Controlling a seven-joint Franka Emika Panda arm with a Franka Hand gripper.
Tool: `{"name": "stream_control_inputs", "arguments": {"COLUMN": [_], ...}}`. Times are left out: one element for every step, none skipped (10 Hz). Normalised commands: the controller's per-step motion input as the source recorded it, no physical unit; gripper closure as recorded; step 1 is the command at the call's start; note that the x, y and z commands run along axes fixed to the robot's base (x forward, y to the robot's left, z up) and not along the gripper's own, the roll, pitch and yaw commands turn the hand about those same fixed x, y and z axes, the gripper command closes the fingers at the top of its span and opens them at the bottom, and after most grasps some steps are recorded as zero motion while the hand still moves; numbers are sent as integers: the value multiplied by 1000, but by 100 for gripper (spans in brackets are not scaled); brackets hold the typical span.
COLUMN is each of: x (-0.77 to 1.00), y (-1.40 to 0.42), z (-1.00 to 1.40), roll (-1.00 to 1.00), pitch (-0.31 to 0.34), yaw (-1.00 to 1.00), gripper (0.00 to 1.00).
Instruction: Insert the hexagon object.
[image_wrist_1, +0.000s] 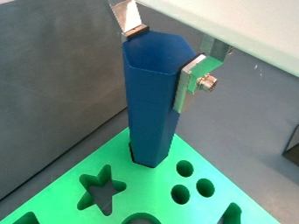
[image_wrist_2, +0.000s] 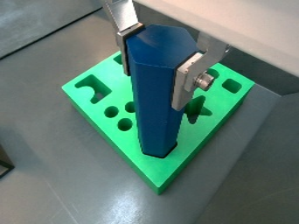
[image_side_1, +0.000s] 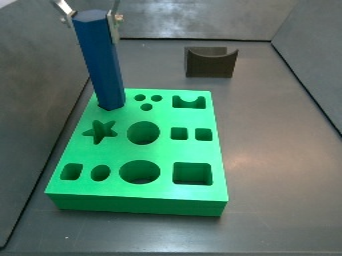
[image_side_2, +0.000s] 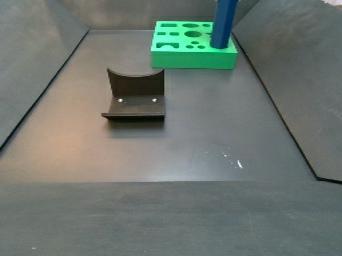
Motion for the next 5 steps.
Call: {"name": "stream_control_inputs", "arguments": {"x": [0, 0, 0, 0, 0], "y": [0, -37, -74, -86, -120], "z": [-211, -289, -317, -306, -389], "roll": [0, 21, 96, 121, 151], "pitch": [-73, -109, -100, -61, -86], "yaw": [0, 0, 0, 0, 0], "gripper": [100, 100, 100, 100, 100]}}
